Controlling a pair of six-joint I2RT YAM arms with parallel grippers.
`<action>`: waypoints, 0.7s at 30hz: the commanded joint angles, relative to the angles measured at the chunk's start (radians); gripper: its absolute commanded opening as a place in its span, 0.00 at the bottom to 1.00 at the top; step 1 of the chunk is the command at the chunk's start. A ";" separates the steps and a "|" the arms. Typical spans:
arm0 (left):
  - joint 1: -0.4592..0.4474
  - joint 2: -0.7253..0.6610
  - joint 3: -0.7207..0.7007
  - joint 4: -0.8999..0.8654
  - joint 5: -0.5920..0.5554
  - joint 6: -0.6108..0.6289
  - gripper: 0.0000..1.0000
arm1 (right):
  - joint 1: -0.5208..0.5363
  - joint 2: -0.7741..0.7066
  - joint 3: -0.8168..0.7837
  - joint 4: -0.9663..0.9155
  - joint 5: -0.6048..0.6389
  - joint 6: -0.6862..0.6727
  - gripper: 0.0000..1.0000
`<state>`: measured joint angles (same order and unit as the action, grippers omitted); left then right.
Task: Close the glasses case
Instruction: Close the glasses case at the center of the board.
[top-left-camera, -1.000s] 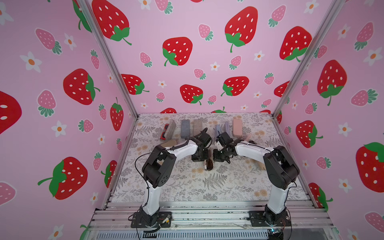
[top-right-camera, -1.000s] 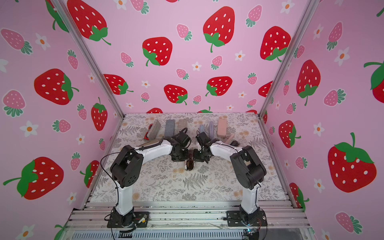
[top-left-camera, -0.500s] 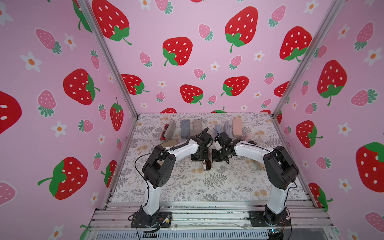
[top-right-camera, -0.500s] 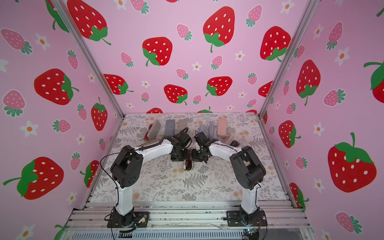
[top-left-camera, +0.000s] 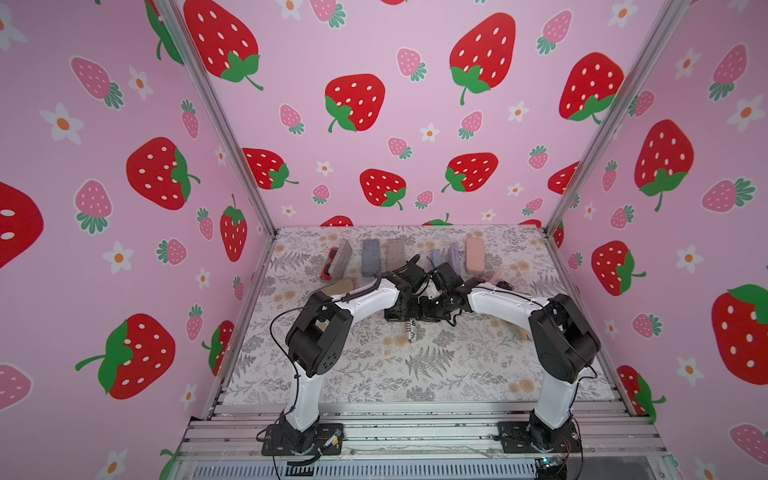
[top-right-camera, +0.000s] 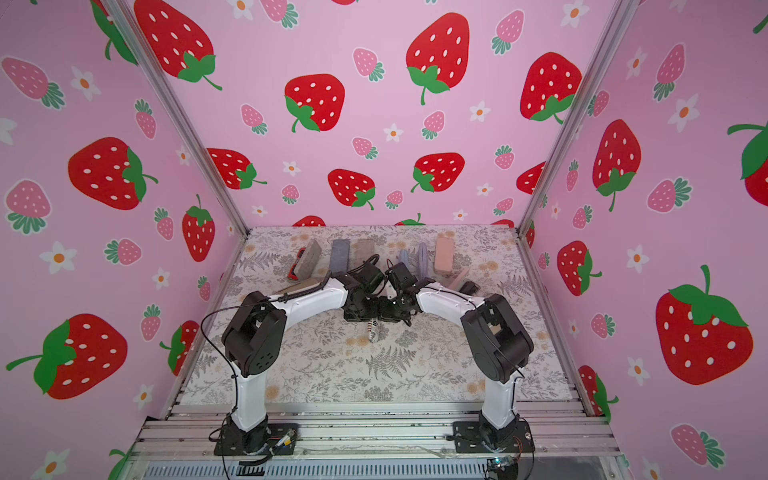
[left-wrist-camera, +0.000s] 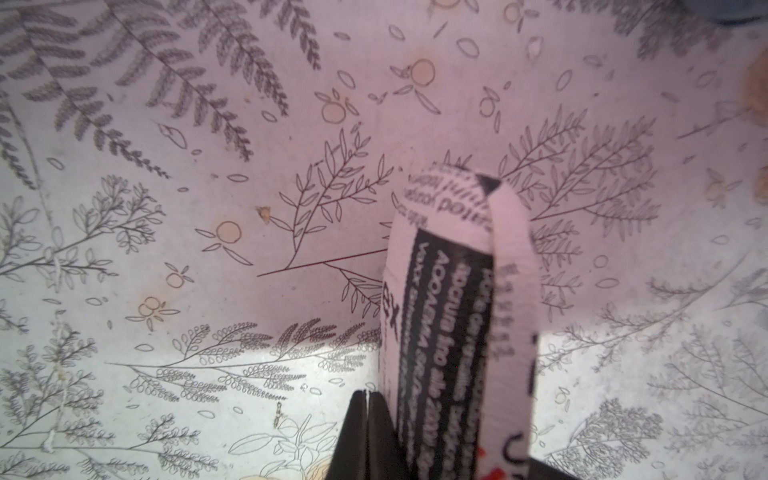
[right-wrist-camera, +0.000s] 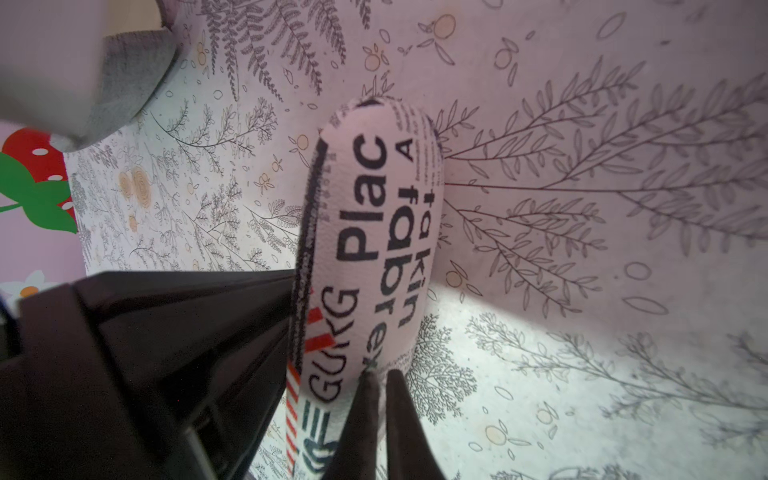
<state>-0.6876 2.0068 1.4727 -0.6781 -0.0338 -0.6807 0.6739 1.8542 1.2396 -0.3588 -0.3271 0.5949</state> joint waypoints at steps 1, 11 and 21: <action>-0.019 -0.020 0.001 0.071 0.034 -0.027 0.00 | 0.021 -0.064 -0.019 0.047 0.010 0.024 0.15; 0.005 -0.098 -0.096 0.132 0.034 -0.038 0.00 | 0.022 -0.137 -0.074 -0.026 0.152 0.060 0.35; 0.053 -0.207 -0.217 0.178 0.034 -0.038 0.00 | 0.043 -0.133 -0.041 -0.090 0.207 0.074 0.51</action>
<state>-0.6533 1.8420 1.2900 -0.5137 0.0044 -0.7048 0.7006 1.7409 1.1748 -0.3985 -0.1547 0.6586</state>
